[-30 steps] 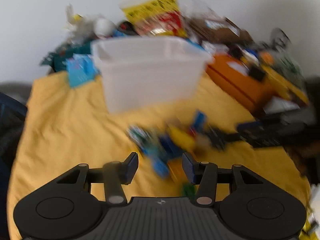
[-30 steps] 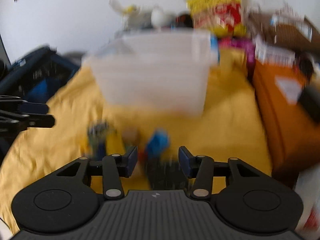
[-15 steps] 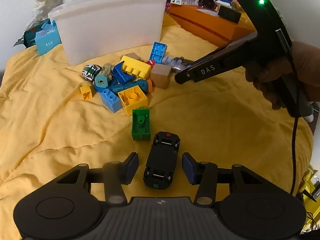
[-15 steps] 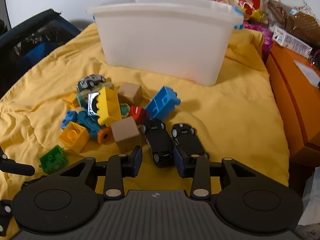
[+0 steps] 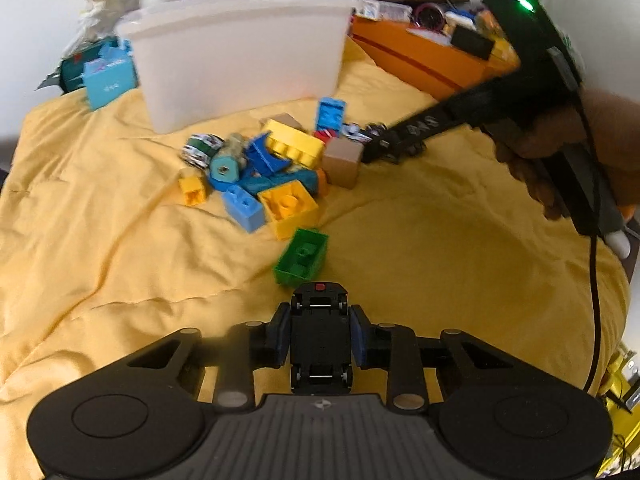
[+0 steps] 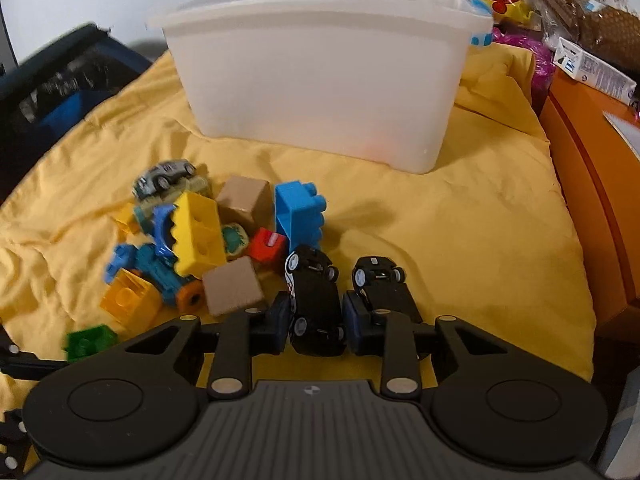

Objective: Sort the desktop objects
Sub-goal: 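Grasp a black toy car with the left tool while the right tool grasps another black car, then lower both black cars into the white bin and open both tools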

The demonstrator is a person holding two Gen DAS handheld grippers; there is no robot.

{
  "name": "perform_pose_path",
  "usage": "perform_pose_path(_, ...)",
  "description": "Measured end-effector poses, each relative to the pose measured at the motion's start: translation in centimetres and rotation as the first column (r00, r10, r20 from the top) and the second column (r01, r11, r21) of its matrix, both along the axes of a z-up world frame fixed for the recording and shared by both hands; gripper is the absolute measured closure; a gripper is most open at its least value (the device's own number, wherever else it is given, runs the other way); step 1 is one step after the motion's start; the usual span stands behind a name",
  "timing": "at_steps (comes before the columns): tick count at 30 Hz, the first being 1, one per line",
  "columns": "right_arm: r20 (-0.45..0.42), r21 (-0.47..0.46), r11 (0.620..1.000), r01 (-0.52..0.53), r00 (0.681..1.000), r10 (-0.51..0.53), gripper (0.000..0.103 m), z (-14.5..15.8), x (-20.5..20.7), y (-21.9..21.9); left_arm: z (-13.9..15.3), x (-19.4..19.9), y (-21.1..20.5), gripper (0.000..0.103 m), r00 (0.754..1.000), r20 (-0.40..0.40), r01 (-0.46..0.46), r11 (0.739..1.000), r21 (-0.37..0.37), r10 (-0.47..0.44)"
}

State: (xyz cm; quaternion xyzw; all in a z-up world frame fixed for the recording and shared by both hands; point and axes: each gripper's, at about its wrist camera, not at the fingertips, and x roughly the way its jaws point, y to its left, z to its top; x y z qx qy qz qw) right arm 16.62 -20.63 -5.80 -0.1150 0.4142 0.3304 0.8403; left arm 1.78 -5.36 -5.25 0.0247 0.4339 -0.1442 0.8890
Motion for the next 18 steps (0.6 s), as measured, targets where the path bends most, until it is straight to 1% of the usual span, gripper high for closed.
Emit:
perform_pose_path(5,-0.038,0.105,0.992,0.073,0.997,-0.069,0.072,1.4,-1.3,-2.6,2.7,0.0,2.0,0.070,0.996,0.055,-0.065,0.997,-0.044,0.068)
perform_pose_path(10,-0.080,0.216,0.963,0.162,0.986,-0.148,0.072,3.3,-1.7,-4.9,6.0,2.5,4.5,0.070,0.980,0.091,-0.166,0.982,-0.094,0.174)
perform_pose_path(14,-0.068,0.276,0.943,0.188,0.982,-0.176,0.071,5.9,-1.2,-5.1,8.7,5.0,5.7,0.070,0.965,0.140,-0.206,0.973,-0.107,0.220)
perform_pose_path(18,-0.021,0.325,0.930,0.170,0.985,-0.173,0.071,9.1,0.1,-4.3,11.3,7.8,6.6,0.070,0.956,0.174,-0.220,0.969,-0.113,0.238)
